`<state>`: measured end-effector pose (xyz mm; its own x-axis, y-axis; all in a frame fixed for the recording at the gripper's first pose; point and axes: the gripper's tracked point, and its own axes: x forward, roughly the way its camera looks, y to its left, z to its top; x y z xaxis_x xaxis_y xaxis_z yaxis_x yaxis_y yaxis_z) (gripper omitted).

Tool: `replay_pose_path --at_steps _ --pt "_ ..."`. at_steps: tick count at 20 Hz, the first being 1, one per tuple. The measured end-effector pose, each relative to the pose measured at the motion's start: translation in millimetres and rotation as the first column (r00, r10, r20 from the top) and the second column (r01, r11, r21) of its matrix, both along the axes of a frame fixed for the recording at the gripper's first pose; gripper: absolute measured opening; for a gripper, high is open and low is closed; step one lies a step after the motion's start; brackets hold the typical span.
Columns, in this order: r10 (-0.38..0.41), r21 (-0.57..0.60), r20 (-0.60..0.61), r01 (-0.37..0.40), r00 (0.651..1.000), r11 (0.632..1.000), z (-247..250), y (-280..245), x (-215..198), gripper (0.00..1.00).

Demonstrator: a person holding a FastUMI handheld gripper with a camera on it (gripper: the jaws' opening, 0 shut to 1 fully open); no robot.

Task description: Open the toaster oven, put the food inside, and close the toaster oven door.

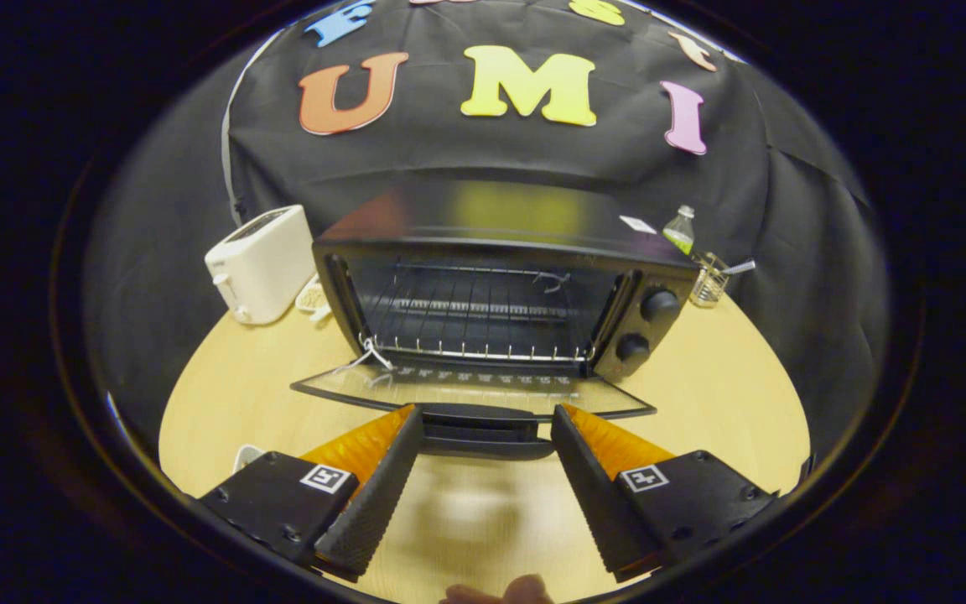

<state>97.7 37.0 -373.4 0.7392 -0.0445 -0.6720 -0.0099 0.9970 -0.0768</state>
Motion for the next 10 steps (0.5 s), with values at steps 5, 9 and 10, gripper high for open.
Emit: replay_pose_path --at_steps 5,9,10 --pt "0.01 0.032 -0.078 -0.008 0.997 0.999 -26 -6 -26 1.0" --pt "0.053 0.043 -0.035 -0.052 0.998 0.998 3 -2 -38 1.0" --pt "0.068 0.04 -0.023 -0.067 0.997 0.997 12 -1 -41 1.0"
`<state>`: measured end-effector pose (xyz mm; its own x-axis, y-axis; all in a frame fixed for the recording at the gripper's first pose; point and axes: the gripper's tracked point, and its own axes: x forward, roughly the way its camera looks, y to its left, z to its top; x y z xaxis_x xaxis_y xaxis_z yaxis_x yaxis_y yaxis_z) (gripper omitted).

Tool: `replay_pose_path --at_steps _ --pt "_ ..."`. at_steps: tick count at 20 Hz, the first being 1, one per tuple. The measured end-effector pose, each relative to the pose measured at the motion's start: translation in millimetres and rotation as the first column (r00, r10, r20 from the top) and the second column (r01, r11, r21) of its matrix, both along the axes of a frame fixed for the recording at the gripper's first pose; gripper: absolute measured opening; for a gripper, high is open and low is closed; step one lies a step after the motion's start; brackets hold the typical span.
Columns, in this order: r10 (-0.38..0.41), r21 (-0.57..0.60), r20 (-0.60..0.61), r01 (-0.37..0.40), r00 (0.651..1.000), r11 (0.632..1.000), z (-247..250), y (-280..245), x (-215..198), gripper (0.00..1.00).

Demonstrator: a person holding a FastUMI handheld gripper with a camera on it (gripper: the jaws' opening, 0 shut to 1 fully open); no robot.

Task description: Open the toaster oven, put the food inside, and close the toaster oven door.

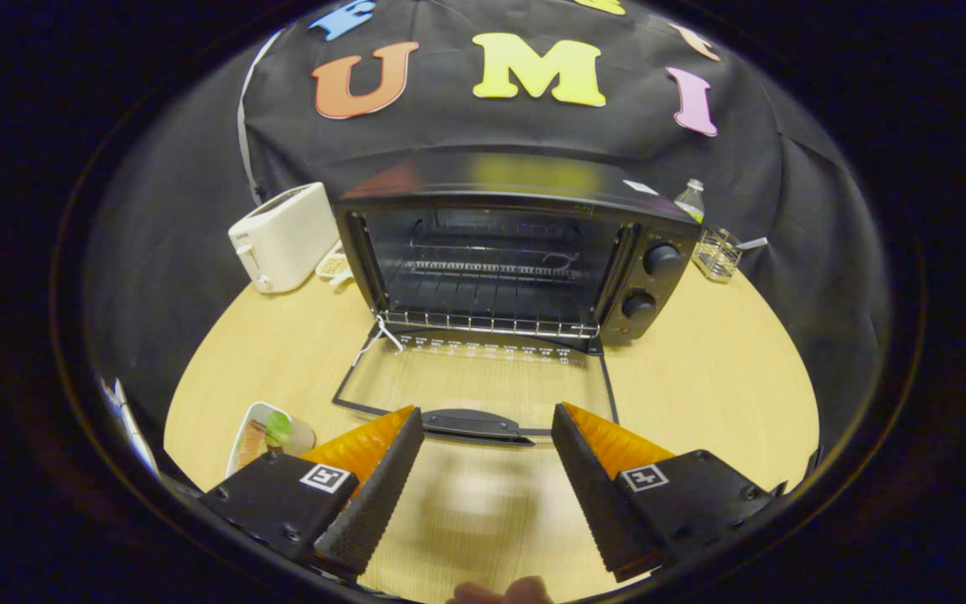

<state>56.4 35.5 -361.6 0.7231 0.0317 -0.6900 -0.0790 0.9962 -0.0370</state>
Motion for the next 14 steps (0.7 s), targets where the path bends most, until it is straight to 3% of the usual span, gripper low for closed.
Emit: replay_pose_path --at_steps 5,8,14 --pt "0.145 0.072 0.07 -0.15 0.987 0.986 51 20 -19 1.0" --pt "0.204 0.132 0.026 -0.206 0.979 0.97 61 33 -39 1.0" --pt "0.244 0.286 -0.1 -0.208 0.965 0.935 51 70 -66 1.0"
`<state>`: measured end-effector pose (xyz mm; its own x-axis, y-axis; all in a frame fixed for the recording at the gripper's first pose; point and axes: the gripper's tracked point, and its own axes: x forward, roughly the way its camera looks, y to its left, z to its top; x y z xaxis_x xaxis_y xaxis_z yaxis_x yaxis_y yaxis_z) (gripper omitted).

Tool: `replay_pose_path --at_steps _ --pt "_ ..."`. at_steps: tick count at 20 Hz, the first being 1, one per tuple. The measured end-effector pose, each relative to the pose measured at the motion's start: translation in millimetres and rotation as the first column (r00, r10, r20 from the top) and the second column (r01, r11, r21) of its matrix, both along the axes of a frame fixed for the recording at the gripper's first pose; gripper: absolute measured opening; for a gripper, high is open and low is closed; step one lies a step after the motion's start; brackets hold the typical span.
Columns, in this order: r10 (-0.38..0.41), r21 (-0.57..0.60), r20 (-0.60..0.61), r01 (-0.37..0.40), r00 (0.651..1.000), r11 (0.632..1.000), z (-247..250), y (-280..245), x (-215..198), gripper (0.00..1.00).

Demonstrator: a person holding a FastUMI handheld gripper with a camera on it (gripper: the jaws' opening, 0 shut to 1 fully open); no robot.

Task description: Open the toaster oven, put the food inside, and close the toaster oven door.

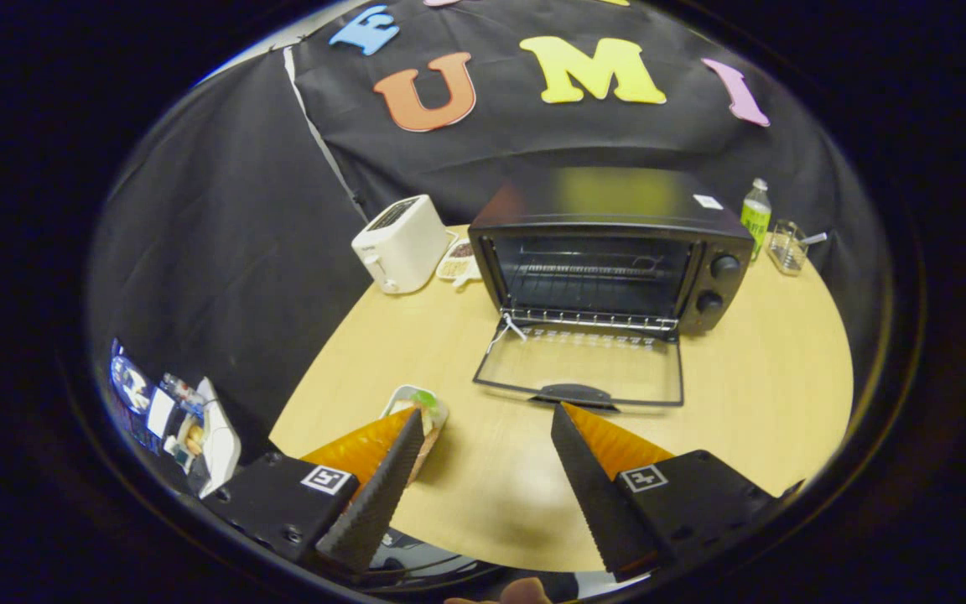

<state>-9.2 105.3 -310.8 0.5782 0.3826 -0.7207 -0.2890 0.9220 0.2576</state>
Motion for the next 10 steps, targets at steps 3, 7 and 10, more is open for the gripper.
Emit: replay_pose_path --at_steps 3,7,10 --pt "0.05 0.044 -0.064 -0.047 0.997 0.998 -14 24 -11 1.0" --pt "0.111 0.127 -0.227 -0.084 0.968 0.988 -45 57 -31 1.0" --pt "0.115 0.189 -0.327 -0.055 0.938 0.981 -66 71 -32 1.0"
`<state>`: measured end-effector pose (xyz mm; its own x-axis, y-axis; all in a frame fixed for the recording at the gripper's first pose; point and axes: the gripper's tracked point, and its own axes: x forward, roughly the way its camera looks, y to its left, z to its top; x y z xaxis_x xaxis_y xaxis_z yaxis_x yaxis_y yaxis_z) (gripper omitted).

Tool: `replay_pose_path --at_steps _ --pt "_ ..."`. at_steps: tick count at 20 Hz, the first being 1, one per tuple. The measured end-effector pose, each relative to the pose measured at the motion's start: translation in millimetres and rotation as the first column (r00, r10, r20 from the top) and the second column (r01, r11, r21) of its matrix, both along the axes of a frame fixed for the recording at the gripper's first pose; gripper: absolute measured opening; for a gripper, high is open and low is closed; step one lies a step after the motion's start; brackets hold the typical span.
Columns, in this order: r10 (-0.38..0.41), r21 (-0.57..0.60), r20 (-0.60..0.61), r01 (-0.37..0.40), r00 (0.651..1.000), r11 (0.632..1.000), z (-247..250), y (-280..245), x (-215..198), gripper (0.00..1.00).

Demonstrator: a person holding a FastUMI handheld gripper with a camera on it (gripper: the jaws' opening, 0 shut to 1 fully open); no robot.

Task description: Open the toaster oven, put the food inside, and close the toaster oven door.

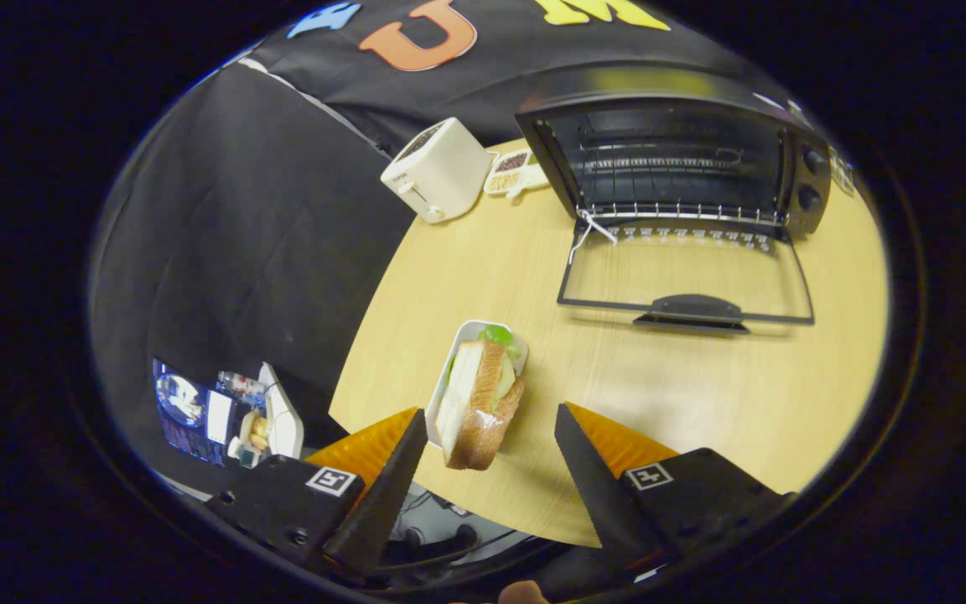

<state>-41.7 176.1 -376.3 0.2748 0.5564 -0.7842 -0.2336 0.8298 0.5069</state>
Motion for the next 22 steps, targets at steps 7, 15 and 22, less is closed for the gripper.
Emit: replay_pose_path --at_steps 7,15,22 --pt "-0.029 0.131 -0.242 0.062 0.97 0.989 -28 30 11 0.9" --pt "-0.013 0.156 -0.308 0.064 0.951 0.986 -20 32 8 0.38" --pt "-0.033 0.247 -0.247 0.096 0.968 0.964 42 23 9 0.35"
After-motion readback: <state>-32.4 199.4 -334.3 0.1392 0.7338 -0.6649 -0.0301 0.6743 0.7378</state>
